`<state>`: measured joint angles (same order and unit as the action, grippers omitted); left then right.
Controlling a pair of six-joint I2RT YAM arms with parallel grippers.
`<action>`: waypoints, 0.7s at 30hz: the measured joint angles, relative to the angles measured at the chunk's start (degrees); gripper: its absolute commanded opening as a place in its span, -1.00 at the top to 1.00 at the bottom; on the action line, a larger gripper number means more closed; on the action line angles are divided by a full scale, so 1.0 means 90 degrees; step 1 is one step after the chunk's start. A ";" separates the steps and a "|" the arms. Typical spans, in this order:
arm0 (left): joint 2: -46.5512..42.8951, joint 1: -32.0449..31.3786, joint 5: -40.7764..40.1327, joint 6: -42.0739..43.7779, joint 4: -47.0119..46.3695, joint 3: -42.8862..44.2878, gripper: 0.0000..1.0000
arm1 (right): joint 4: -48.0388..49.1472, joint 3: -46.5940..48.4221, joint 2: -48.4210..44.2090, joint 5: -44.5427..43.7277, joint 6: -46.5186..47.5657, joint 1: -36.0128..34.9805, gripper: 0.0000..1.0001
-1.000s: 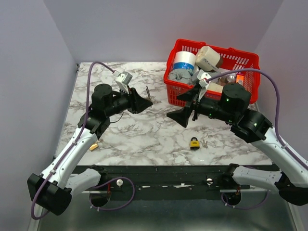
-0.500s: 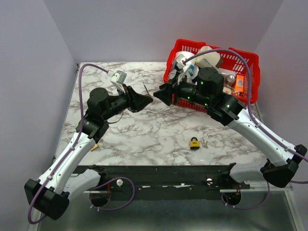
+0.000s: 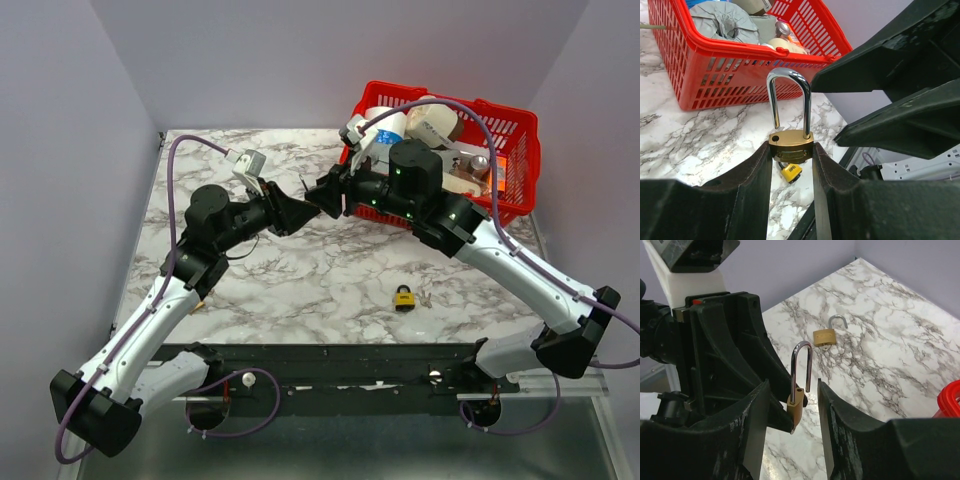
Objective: Lock with the key
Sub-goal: Lock the lock.
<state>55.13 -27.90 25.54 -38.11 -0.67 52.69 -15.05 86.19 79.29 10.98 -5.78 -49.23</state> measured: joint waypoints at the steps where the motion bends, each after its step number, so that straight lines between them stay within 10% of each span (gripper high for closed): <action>1: 0.0000 -0.0017 -0.0010 -0.0010 0.0000 0.0000 1.00 | 0.0000 0.0000 0.0036 -0.0041 0.0000 -0.0012 -0.02; 21: -0.0022 -0.0172 -0.0265 -0.0102 0.0083 0.0000 1.00 | 0.0075 0.0000 0.0435 -0.0835 -0.0024 -0.0202 0.24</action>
<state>54.94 -29.45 23.16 -39.03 0.08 52.69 -14.37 86.19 83.20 3.46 -6.00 -51.05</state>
